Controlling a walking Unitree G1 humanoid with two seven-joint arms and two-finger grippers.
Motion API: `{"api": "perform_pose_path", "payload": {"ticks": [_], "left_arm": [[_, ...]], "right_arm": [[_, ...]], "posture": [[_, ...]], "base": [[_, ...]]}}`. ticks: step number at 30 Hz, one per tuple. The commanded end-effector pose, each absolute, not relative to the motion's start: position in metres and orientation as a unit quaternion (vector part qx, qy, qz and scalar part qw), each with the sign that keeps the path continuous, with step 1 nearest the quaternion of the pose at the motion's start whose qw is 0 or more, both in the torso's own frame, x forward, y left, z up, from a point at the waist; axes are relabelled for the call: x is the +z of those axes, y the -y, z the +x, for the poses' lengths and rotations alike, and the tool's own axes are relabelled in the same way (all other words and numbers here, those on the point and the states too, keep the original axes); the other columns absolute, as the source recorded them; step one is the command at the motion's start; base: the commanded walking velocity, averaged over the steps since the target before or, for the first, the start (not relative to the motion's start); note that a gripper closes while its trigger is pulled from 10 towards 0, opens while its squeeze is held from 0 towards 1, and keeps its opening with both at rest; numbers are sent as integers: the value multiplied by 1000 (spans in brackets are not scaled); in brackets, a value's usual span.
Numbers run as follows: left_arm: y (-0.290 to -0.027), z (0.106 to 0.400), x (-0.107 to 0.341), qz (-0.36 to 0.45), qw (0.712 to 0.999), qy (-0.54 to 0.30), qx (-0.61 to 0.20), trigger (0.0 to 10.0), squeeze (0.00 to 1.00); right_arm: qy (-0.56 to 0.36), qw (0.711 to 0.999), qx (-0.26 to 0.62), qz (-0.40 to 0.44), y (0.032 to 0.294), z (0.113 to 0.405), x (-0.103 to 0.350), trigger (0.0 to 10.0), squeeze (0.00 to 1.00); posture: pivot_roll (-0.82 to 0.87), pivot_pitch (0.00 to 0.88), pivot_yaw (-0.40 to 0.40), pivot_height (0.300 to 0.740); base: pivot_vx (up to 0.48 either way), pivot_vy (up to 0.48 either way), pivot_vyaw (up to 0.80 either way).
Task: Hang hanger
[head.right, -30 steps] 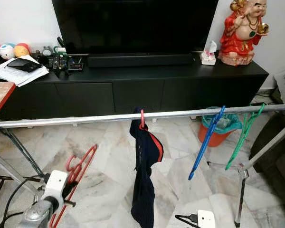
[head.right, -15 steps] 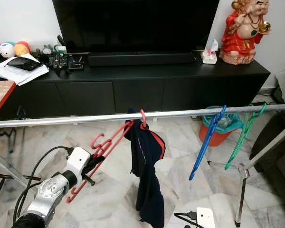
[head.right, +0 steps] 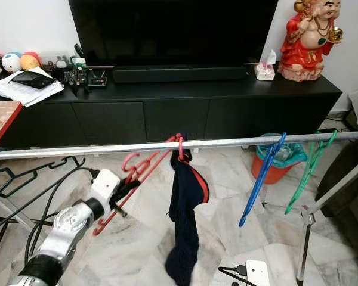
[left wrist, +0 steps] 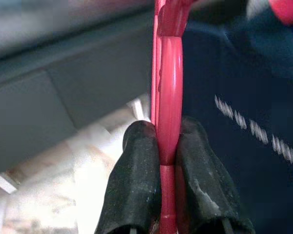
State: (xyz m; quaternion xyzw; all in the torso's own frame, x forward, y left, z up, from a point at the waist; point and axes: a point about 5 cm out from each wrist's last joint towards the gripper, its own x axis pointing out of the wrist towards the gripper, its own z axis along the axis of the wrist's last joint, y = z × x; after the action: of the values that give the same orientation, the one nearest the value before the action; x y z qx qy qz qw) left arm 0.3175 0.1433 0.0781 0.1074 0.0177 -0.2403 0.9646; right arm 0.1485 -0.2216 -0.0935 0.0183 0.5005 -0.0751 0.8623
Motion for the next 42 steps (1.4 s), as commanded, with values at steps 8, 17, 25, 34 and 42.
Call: {"api": "perform_pose_path", "payload": {"ticks": [8, 17, 25, 34, 42], "left_arm": [[-140, 335, 88, 107, 977, -25, -182, 10000, 0], [-145, 345, 81, 126, 979, -86, -133, 10000, 0], [-144, 351, 78, 98, 983, -118, -97, 10000, 0], [-144, 354, 79, 90, 985, -128, -78, 10000, 0], [-144, 350, 74, 83, 984, -133, -85, 10000, 1000]], "right_arm": [[-502, 861, -80, 21, 223, 147, -94, 10000, 0], [-502, 861, -83, 22, 223, 147, -94, 10000, 0], [-502, 860, -85, 26, 222, 146, -94, 10000, 0], [-502, 860, -87, 28, 222, 145, -95, 10000, 0], [-502, 860, -87, 27, 221, 145, -95, 10000, 0]], "posture": [[-29, 0, -21, 740], [-41, 0, -13, 740], [-50, 0, -6, 740], [-55, 0, -3, 740], [-55, 0, -1, 740]], "base": [[0, 0, 0], [0, 0, 0], [0, 0, 0], [0, 0, 0], [0, 0, 0]]}}
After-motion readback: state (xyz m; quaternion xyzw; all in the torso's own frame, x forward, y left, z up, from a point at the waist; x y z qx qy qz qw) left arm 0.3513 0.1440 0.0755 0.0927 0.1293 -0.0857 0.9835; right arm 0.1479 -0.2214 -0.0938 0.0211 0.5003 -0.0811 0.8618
